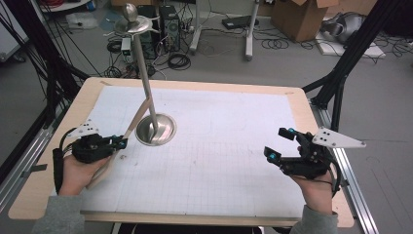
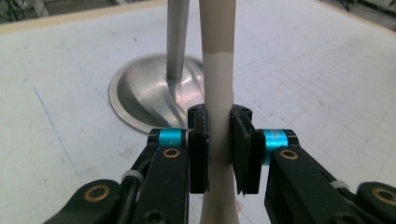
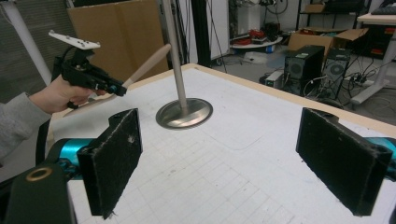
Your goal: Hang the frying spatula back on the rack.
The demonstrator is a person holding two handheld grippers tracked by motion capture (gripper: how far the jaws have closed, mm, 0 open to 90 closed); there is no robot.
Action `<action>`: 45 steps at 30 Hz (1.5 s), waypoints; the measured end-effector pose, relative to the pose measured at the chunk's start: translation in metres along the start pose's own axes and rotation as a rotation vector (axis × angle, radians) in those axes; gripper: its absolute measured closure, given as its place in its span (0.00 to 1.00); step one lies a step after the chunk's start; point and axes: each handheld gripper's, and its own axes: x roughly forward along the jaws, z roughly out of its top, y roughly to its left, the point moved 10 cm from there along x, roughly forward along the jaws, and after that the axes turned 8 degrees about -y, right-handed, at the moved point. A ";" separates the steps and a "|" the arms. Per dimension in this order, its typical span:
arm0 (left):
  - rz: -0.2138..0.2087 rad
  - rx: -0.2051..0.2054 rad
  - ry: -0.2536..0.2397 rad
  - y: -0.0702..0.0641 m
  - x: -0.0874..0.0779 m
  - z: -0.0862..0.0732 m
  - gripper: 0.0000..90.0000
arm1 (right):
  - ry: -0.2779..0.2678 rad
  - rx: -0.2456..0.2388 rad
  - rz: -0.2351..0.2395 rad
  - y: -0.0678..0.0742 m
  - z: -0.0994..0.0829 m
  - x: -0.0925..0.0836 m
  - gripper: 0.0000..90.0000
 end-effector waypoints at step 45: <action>0.014 0.009 -0.118 0.007 -0.053 0.046 0.87 | 0.025 -0.002 0.010 0.001 -0.004 0.006 0.15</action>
